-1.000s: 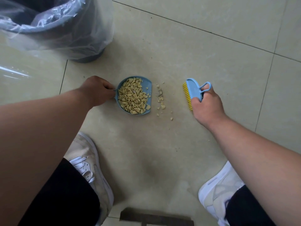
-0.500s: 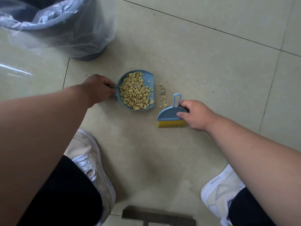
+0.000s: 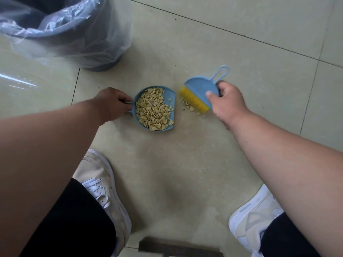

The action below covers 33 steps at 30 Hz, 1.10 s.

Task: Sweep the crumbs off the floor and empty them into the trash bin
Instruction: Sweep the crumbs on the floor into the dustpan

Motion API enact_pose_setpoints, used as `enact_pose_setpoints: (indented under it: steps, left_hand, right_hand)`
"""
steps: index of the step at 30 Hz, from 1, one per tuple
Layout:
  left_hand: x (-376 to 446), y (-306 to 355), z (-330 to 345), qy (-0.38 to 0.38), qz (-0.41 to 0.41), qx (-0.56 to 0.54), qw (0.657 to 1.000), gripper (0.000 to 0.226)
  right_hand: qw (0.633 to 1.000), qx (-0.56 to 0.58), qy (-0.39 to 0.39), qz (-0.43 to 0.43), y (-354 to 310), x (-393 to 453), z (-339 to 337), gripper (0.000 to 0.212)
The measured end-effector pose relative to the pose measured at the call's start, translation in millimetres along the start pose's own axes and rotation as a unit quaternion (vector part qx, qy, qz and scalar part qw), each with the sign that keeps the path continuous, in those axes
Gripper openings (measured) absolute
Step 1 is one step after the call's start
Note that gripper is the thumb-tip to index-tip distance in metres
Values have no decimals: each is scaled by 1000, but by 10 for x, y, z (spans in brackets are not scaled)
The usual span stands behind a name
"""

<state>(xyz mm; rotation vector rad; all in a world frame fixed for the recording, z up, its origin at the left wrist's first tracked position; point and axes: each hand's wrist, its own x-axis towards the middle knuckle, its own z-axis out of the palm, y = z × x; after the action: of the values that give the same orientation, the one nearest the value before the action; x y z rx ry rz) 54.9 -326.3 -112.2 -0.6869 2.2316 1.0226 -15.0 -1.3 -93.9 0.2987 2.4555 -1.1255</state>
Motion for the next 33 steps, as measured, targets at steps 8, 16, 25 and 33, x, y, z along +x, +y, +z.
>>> enact_pose_setpoints:
  steps: [8,16,25,33]
  left_hand:
    - [19,16,8,19,-5,-1,1000,20]
    - [18,97,-55,16,8,30,999,10]
    - [2,188,-41,-21,-7,62,998,16]
    - [-12,326,25,-44,-15,57,997,16]
  right_hand:
    - [992,-73,92,-45,-42,18,-10,17]
    - [979,-170,31,-111,11,-128,56,28]
    - [963,-239,2,-124,59,-291,222,33]
    - [979,-194,-12,-55,-52,-561,676,45]
